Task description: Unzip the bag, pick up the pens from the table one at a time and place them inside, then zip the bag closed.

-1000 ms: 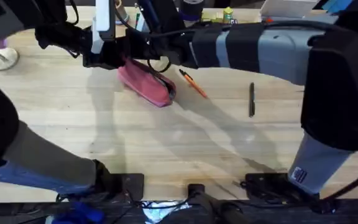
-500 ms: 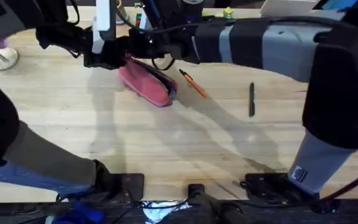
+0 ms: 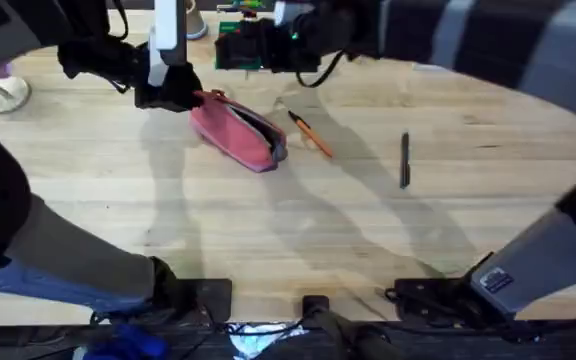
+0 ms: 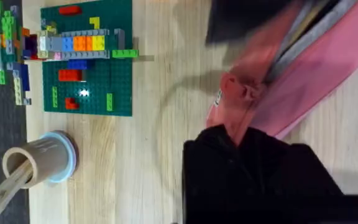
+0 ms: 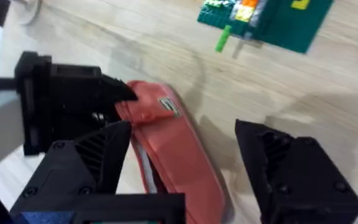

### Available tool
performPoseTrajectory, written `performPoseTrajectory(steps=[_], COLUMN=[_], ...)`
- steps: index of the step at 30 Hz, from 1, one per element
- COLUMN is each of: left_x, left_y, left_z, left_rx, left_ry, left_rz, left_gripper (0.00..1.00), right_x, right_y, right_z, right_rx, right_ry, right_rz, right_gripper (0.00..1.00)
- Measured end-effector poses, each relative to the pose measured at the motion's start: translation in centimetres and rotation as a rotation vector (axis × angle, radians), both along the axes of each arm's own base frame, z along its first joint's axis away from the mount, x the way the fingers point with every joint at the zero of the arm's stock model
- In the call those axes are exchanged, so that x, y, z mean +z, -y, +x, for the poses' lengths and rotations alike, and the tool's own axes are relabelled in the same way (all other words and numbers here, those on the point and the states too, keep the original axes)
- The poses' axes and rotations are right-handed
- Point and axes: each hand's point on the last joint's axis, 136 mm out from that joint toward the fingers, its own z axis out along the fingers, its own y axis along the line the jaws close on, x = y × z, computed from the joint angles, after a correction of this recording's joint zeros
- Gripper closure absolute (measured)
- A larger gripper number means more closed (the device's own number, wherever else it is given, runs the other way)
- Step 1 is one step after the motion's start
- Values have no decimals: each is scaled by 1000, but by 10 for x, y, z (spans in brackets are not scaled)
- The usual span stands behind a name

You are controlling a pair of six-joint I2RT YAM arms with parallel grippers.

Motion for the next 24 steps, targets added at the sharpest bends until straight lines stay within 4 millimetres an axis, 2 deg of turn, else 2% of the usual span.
performPoseTrajectory(steps=[6,10,11,12,16,17,19,24], left_x=[0,0,0,1,2,3,3,3], left_y=[0,0,0,1,7,8,9,9], left_z=[0,0,0,0,-1,-1,-1,-1], left_rx=[0,-1,-5,-7,-18,-18,-21,-21], left_ry=[0,1,4,5,4,3,2,4], left_rz=[-1,-2,-1,-5,-26,-31,-33,-33], left_gripper=[957,952,873,754,126,41,10,8], right_x=[25,36,37,38,38,38,37,37], right_y=[27,37,40,42,47,48,49,49], right_z=[-17,-32,-36,-39,-47,-48,-49,-50], right_rx=[29,67,75,83,112,119,128,146], right_ry=[14,21,20,18,13,13,15,26], right_rz=[-61,-102,-111,-120,-151,-157,-165,-176], right_gripper=[6,6,6,6,6,6,6,6])
